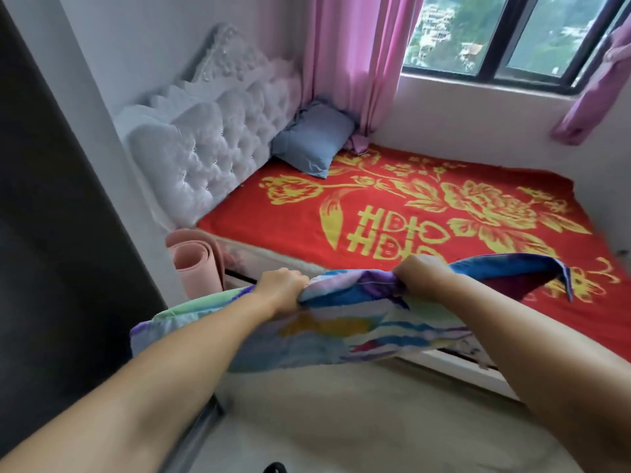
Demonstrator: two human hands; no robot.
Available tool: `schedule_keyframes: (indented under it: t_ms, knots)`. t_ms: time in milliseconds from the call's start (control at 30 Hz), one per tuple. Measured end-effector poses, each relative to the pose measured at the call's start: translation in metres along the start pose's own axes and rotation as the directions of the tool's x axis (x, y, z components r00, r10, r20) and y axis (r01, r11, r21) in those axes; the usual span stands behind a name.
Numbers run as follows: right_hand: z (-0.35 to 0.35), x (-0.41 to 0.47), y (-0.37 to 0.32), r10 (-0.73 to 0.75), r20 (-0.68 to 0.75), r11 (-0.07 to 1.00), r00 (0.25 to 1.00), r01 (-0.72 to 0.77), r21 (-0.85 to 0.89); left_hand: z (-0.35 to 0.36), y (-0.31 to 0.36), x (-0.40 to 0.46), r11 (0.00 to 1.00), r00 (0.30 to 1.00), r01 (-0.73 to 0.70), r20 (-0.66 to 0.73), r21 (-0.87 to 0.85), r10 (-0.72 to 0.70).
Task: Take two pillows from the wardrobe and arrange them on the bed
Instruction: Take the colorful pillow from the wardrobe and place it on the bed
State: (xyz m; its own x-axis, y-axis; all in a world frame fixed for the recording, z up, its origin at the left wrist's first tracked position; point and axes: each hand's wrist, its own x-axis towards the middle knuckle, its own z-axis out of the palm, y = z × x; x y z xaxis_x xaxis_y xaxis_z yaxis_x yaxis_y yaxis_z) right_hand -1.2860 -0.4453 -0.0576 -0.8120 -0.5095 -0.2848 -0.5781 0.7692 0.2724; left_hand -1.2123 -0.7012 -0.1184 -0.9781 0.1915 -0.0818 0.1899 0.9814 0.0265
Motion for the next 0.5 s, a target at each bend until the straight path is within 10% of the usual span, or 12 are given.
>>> schedule_keyframes:
  t_ms: [500]
  knots:
    - [-0.1, 0.24, 0.116, 0.109, -0.015, 0.991, 0.994, -0.11, -0.076, -0.058, -0.124, 0.267, 0.995, 0.994, -0.091, -0.064, -0.036, 0.088]
